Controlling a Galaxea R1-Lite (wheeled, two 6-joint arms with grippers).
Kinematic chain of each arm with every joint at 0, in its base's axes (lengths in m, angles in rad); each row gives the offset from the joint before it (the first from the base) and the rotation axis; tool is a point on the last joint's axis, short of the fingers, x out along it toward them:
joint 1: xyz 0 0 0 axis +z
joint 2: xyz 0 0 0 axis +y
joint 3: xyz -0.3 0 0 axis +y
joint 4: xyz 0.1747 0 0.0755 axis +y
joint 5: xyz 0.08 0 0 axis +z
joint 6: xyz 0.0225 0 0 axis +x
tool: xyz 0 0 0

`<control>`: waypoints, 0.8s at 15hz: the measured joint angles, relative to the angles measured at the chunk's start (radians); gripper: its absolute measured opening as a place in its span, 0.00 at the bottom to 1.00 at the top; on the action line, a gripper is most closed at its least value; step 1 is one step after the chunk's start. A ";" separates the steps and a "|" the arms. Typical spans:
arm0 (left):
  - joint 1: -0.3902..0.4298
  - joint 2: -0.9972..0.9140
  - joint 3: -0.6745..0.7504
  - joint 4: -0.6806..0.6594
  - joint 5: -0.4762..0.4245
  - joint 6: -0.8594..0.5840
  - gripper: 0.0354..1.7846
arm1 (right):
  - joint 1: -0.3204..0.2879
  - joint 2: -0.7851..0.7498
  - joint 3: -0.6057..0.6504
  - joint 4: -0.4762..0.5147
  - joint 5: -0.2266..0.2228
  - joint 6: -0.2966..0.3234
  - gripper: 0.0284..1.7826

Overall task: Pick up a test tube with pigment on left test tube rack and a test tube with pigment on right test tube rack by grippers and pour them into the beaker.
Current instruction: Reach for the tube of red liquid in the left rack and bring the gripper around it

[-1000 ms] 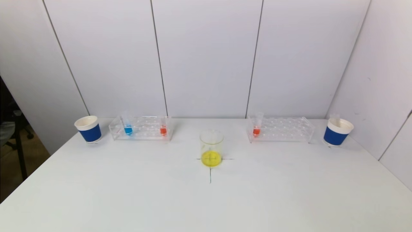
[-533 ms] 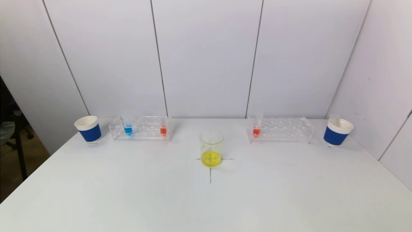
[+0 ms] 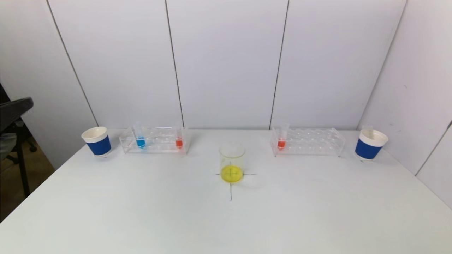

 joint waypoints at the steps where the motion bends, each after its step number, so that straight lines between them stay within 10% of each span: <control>1: -0.013 0.036 -0.003 -0.024 0.006 0.000 0.99 | 0.000 0.000 0.000 0.000 0.000 0.000 0.99; 12: -0.294 0.460 0.032 -0.414 0.258 -0.013 0.99 | 0.000 0.000 0.000 0.000 0.000 0.000 0.99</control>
